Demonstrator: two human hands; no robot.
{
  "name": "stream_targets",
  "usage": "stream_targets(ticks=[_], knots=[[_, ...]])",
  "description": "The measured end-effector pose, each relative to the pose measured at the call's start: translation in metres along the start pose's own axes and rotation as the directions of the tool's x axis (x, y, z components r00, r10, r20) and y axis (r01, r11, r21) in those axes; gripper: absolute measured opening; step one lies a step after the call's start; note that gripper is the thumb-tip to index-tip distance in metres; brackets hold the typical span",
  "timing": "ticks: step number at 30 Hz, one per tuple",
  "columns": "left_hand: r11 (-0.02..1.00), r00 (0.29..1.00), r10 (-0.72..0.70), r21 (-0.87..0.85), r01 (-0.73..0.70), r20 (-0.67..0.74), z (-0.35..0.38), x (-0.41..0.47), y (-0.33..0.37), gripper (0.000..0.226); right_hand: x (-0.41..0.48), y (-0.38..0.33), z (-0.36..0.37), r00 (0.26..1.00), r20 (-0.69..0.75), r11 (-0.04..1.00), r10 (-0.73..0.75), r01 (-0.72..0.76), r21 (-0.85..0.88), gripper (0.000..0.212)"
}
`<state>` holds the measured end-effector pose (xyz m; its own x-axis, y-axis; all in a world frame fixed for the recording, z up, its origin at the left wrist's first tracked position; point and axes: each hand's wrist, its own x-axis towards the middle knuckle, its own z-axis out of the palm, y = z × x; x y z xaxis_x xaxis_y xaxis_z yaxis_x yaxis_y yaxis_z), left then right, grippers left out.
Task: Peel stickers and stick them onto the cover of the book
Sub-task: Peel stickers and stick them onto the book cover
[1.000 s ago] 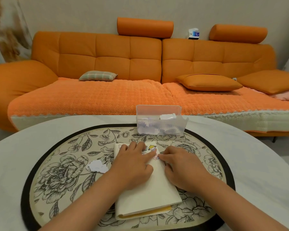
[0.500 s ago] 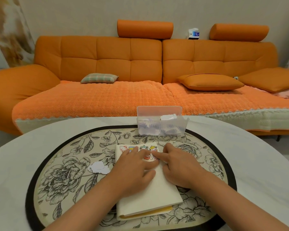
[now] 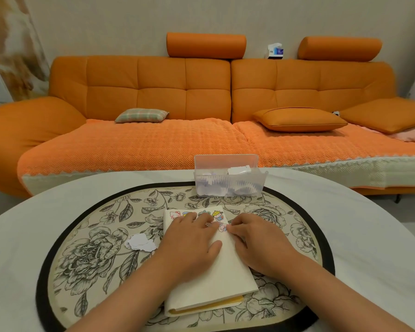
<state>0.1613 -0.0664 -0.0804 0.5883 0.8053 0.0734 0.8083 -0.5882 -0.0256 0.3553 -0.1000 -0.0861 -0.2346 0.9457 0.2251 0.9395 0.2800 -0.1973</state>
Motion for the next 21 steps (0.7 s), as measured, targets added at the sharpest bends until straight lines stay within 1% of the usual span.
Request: stream_targets(ticks=[3, 6, 8, 10, 12, 14, 18, 21], knots=[[1.0, 1.0, -0.011, 0.026, 0.011, 0.022, 0.002, 0.006, 0.001, 0.093, -0.004, -0.001, -0.002, 1.0, -0.004, 1.0, 0.001, -0.001, 0.026, 0.037], [1.0, 1.0, -0.006, 0.017, 0.005, 0.023, 0.004, 0.008, 0.001, 0.095, -0.007, 0.001, -0.004, 1.0, 0.012, 0.999, -0.005, 0.005, 0.032, 0.036], [1.0, 1.0, 0.002, 0.004, -0.002, 0.026, 0.005, 0.009, 0.0, 0.096, -0.008, 0.003, -0.005, 1.0, 0.009, 0.998, 0.008, -0.009, 0.066, 0.035], [1.0, 1.0, 0.005, -0.001, -0.005, 0.024, 0.004, 0.008, 0.0, 0.096, -0.008, 0.004, -0.005, 0.999, 0.005, 0.994, 0.032, -0.032, 0.102, 0.04], [1.0, 1.0, 0.002, -0.009, -0.002, 0.019, 0.002, 0.007, 0.001, 0.095, -0.007, 0.003, -0.005, 0.999, 0.026, 0.996, 0.027, -0.03, 0.082, 0.052], [1.0, 1.0, -0.005, -0.022, 0.006, 0.019, 0.001, 0.005, 0.002, 0.095, -0.004, 0.001, -0.006, 0.998, 0.062, 0.999, 0.001, -0.004, 0.044, 0.056], [0.999, 0.999, 0.007, -0.05, -0.005, 0.046, -0.002, 0.001, 0.001, 0.097, 0.002, -0.002, -0.008, 0.995, 0.101, 1.0, -0.007, 0.007, -0.006, 0.051], [0.992, 0.996, 0.034, -0.122, -0.023, 0.085, -0.004, -0.002, -0.003, 0.088, 0.002, -0.002, -0.007, 0.995, 0.104, 1.0, 0.002, 0.001, -0.026, 0.05]])
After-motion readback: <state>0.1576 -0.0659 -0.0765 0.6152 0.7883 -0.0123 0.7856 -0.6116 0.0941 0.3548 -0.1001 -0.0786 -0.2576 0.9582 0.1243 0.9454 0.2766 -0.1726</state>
